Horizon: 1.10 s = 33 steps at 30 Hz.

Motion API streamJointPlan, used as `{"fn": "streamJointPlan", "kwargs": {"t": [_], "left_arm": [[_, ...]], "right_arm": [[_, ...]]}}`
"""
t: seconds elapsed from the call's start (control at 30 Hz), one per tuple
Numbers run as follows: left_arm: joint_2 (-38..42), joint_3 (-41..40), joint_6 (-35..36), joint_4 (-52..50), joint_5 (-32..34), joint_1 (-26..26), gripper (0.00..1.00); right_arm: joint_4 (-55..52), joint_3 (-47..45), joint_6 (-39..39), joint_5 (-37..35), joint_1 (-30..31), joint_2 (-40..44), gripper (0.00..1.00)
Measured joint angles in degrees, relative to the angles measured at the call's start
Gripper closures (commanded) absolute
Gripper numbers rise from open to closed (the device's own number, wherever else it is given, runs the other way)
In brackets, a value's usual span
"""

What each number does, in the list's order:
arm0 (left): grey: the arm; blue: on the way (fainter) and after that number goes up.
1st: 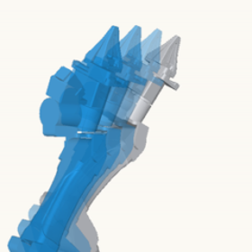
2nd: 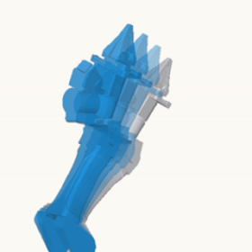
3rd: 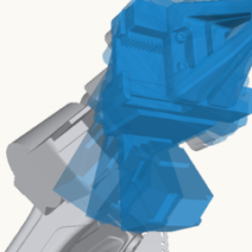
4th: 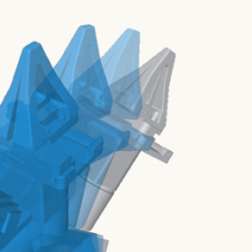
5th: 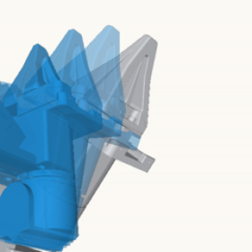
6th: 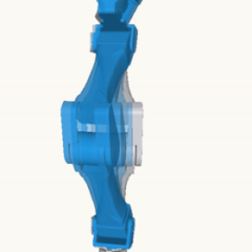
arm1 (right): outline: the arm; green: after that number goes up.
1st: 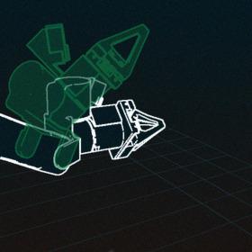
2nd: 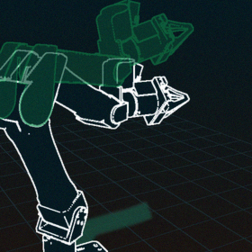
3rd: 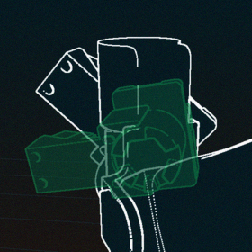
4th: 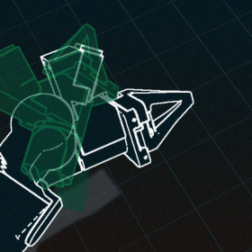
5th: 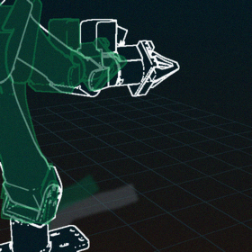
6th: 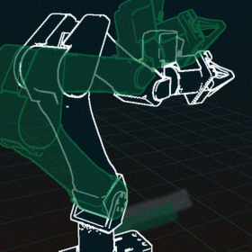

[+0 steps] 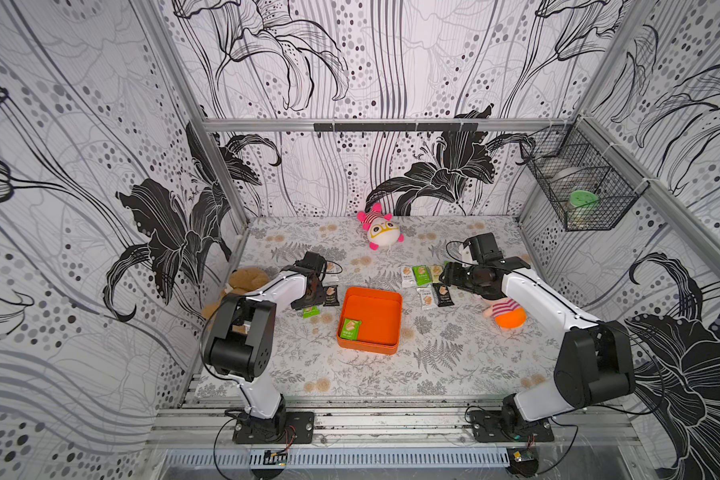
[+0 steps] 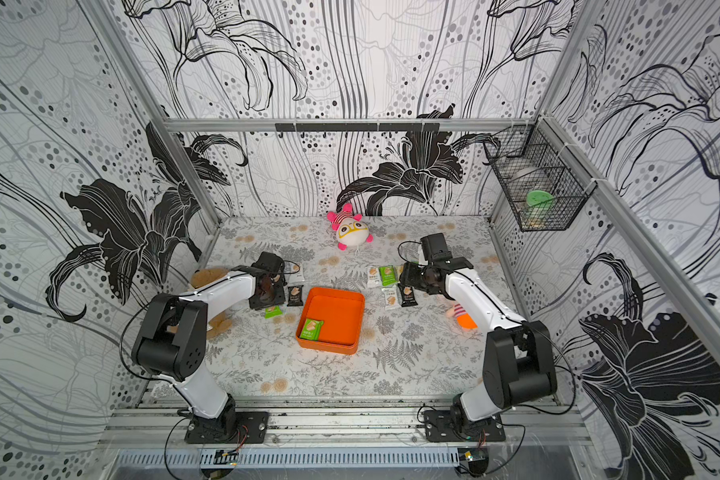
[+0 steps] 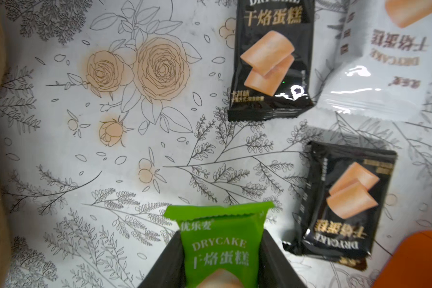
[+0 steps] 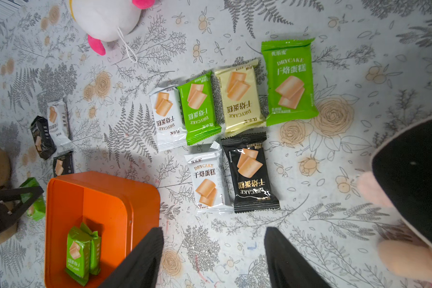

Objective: Take the cookies out of the storage box
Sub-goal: Place the cookie at the center of the board.

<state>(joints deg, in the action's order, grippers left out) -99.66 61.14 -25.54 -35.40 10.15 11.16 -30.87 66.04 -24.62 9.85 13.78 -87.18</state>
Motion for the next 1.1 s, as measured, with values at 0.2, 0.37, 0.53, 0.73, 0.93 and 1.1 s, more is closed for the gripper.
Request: {"fn": "streamJointPlan", "kwargs": {"t": [0.2,0.37,0.53,0.73,0.93,1.1], "left_arm": [[-1.6,0.0,1.2,2.5,0.1,-0.3,0.56],[-3.7,0.0,1.9,3.6,0.2,-0.3,0.52],[-3.8,0.0,2.0,4.2,0.2,-0.3,0.39],[-2.0,0.0,1.8,2.8,0.1,-0.3,0.34],[6.5,0.1,0.2,-0.3,0.4,1.6,0.27],[13.1,0.2,-3.0,-3.5,1.3,8.0,0.27]], "right_arm": [[-0.5,1.0,0.0,-0.7,0.0,-0.7,0.30],[-0.7,1.6,0.0,-0.9,0.0,-1.7,0.30],[-0.9,1.9,0.0,-1.2,0.0,-1.8,0.30],[-1.1,1.9,0.0,-1.3,0.0,-1.7,0.30],[-0.8,0.5,0.0,-1.2,0.0,0.7,0.30],[-0.3,-2.3,0.2,-0.4,0.0,3.5,0.30]]}}
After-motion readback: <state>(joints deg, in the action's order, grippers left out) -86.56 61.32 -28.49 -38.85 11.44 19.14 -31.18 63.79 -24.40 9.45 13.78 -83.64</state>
